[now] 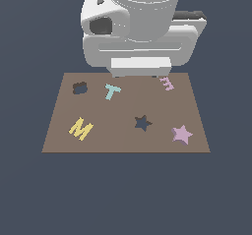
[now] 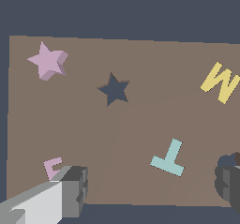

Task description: Insert a designated object into the corresponding slot on a board.

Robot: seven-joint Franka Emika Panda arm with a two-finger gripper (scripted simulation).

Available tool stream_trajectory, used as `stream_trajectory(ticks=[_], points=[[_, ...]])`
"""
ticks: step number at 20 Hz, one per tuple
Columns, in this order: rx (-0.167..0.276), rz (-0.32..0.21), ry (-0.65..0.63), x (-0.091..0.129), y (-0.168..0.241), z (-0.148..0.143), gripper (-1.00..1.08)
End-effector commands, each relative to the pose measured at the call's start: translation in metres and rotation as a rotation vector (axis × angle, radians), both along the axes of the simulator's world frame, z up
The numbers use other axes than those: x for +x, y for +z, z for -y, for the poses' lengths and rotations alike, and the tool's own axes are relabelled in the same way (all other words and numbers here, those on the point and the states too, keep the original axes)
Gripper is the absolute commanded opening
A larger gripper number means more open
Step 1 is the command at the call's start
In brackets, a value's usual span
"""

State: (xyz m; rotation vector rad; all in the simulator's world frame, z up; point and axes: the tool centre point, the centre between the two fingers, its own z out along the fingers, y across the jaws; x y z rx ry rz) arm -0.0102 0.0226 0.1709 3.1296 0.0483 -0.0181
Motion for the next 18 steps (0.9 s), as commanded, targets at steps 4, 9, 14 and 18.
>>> stream_trajectory(ticks=[4,9,14,18], points=[[0.0,0.0,-0.001,0.001,-0.002,-0.002,1.0],[0.001,0.001,-0.006,0.009,-0.011,-0.014,1.0],[0.003,0.003,-0.016,0.023,-0.029,-0.034,1.0],[0.005,0.004,-0.026,0.038,-0.047,-0.056,1.0]])
